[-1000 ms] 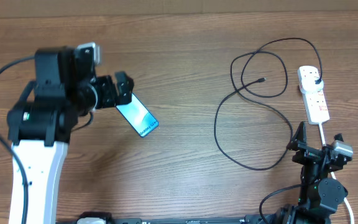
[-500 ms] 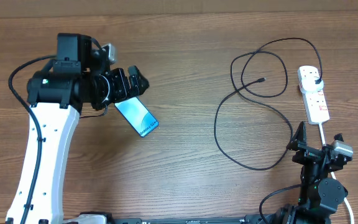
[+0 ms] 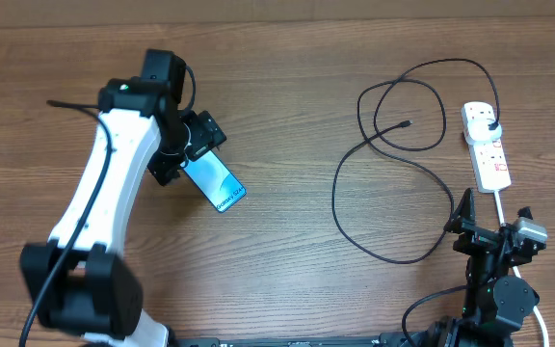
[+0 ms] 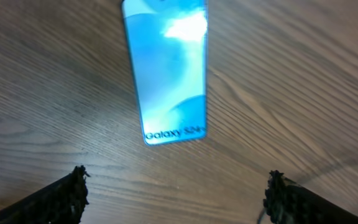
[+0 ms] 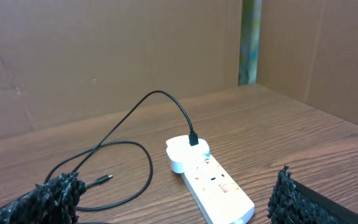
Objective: Plug charger to phone and switch on socket
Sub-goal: 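Move the left gripper over the blue smartphone and lower onto it, then close the left gripper on the phone's bottom edge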
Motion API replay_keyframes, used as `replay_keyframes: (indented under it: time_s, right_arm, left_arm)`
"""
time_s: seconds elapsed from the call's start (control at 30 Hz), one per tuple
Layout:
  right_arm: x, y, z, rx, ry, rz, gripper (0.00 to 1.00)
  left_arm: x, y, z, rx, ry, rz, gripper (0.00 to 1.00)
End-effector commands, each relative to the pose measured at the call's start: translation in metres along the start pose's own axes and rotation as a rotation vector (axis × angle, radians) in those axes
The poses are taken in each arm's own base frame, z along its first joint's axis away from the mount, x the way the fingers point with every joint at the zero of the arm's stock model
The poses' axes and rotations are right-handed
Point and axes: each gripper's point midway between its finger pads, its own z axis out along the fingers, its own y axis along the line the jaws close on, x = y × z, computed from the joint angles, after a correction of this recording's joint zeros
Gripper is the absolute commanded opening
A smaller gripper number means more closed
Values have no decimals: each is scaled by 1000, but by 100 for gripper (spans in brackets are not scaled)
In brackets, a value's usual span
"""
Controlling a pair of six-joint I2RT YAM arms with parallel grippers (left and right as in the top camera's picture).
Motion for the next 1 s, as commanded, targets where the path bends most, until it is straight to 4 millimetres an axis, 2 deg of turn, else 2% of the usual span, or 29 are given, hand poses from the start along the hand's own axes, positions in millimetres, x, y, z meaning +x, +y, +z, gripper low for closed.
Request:
replay_keyframes:
  time_s: [0.0, 0.23, 0.57, 0.77, 0.97]
  right_arm:
    - [1, -3, 0, 13, -8, -5, 100]
    - [1, -3, 0, 13, -8, -5, 100]
    - [1, -3, 0, 13, -8, -5, 100]
    - [1, -3, 0, 13, -8, -5, 100]
    - [1, -3, 0, 13, -8, -5, 100]
  left_arm:
    - [-8, 2, 11, -27, 6, -70, 99]
    - [-8, 7, 46, -98, 74, -81, 100]
    - [-8, 6, 106, -137, 177, -97, 100]
    - [-11, 7, 122, -149, 178, -86, 100]
    - [-19, 0, 125, -117, 148, -80, 100]
